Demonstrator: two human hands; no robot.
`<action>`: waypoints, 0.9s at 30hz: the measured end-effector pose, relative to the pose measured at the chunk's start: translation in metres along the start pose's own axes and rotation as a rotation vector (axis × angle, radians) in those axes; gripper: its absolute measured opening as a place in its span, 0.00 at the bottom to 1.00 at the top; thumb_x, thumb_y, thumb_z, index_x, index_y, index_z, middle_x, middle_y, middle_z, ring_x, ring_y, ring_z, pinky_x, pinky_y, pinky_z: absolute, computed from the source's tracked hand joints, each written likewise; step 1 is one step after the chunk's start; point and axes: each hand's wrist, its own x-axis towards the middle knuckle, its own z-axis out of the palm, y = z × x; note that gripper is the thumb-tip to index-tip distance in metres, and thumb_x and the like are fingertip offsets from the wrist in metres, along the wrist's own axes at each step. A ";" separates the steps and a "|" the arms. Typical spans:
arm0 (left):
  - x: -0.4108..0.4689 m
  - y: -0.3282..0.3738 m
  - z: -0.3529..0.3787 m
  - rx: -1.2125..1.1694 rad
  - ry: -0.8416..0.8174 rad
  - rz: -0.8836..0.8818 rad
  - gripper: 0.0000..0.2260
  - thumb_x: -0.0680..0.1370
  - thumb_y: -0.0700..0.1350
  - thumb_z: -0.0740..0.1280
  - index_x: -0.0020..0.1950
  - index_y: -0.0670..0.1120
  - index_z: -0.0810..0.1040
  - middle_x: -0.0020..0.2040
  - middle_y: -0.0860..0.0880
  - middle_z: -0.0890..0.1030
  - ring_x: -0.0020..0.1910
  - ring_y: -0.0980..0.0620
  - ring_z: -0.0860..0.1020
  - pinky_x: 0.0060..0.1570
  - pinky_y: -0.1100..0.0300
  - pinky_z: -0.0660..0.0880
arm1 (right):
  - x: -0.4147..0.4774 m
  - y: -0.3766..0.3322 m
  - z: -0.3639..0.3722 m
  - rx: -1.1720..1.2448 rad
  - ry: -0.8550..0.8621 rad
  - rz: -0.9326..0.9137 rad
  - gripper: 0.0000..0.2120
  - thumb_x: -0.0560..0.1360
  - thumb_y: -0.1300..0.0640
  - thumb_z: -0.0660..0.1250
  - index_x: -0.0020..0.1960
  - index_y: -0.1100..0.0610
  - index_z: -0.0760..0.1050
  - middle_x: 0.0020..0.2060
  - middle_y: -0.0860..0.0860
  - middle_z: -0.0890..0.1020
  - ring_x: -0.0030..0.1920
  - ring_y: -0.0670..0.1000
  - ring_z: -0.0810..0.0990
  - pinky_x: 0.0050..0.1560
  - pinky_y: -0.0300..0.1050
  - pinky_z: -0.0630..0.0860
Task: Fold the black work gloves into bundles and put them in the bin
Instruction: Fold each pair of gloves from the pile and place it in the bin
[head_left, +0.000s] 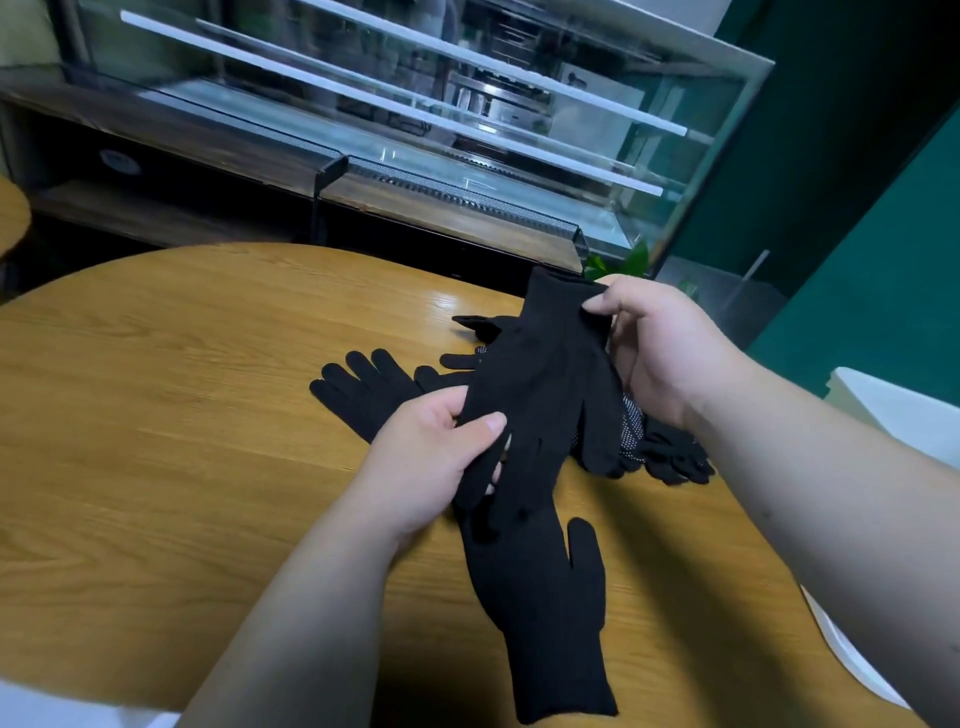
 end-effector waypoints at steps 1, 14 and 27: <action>0.001 -0.001 -0.001 0.006 -0.002 -0.004 0.08 0.81 0.40 0.66 0.46 0.48 0.84 0.42 0.41 0.85 0.37 0.43 0.81 0.39 0.49 0.78 | 0.000 0.001 -0.001 -0.094 -0.015 -0.001 0.10 0.68 0.60 0.67 0.47 0.63 0.78 0.43 0.59 0.81 0.44 0.58 0.81 0.52 0.53 0.75; 0.001 -0.002 -0.008 0.255 0.449 -0.051 0.08 0.77 0.44 0.66 0.49 0.57 0.81 0.41 0.56 0.84 0.43 0.49 0.82 0.48 0.48 0.80 | -0.038 0.001 -0.008 -0.577 -0.011 -0.270 0.12 0.72 0.70 0.72 0.39 0.54 0.77 0.33 0.48 0.81 0.34 0.47 0.76 0.37 0.40 0.71; -0.037 -0.013 0.020 0.455 0.236 0.005 0.07 0.77 0.46 0.67 0.43 0.56 0.82 0.40 0.55 0.84 0.43 0.52 0.81 0.50 0.48 0.79 | -0.165 0.135 -0.030 -1.002 -0.027 -0.613 0.09 0.65 0.62 0.69 0.43 0.51 0.78 0.47 0.42 0.79 0.54 0.50 0.77 0.55 0.55 0.74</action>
